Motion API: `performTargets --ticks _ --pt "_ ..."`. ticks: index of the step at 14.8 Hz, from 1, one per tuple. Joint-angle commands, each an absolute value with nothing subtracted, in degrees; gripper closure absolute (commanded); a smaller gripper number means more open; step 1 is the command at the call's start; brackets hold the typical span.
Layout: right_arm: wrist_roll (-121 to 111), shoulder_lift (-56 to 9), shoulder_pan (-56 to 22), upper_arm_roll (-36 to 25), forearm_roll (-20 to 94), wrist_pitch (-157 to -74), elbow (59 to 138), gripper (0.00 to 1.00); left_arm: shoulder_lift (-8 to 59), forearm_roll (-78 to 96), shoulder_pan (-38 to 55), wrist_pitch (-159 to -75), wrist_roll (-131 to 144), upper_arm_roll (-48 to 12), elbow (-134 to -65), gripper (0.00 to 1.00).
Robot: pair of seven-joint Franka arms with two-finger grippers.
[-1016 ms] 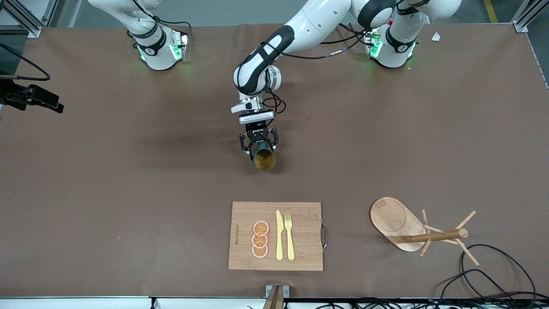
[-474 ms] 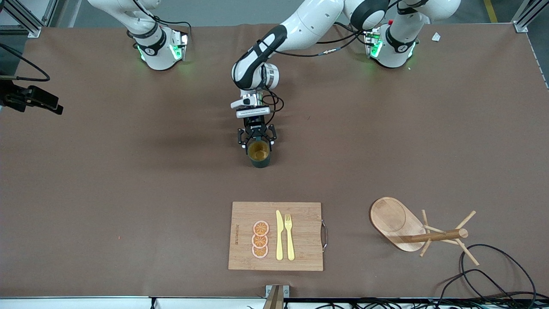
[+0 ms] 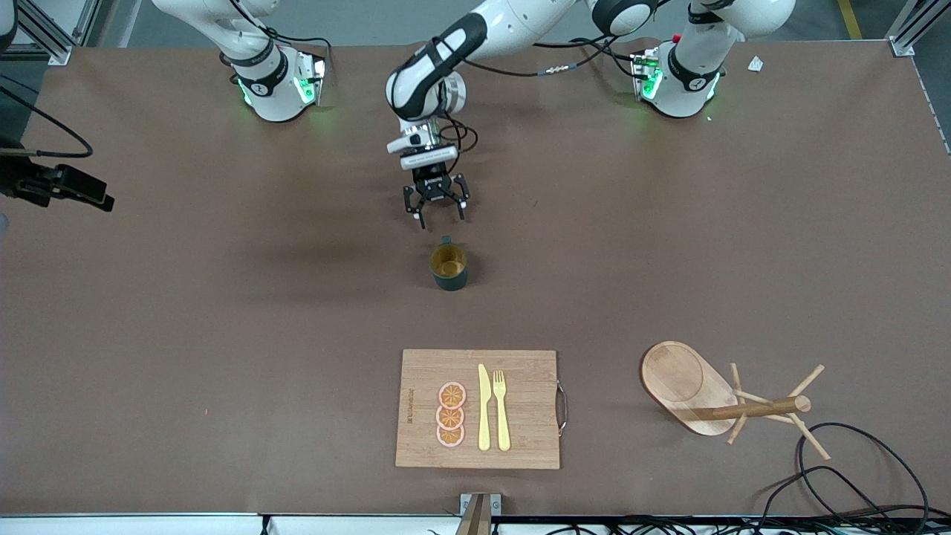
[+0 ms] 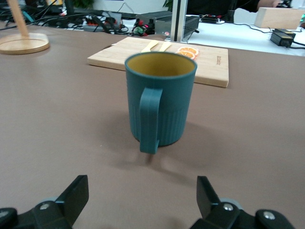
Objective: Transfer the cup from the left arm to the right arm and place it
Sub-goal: 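Open the left gripper and raise it while the right gripper approaches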
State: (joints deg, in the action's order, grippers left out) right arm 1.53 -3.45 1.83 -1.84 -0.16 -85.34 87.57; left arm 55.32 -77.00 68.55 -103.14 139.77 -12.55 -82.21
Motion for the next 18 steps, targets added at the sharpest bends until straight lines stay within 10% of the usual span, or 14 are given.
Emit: performTargets --ticks 1,18 --pt "0.79 -6.06 2.72 -1.32 -0.09 -87.09 86.92 0.0 48.54 -69.3 67.94 -100.55 139.22 -14.59 -83.15 0.0" --pt "12.28 -14.06 -8.33 -1.05 7.73 -101.15 97.99 0.0 21.36 -30.78 34.57 -100.81 95.06 -14.76 -82.88 0.0"
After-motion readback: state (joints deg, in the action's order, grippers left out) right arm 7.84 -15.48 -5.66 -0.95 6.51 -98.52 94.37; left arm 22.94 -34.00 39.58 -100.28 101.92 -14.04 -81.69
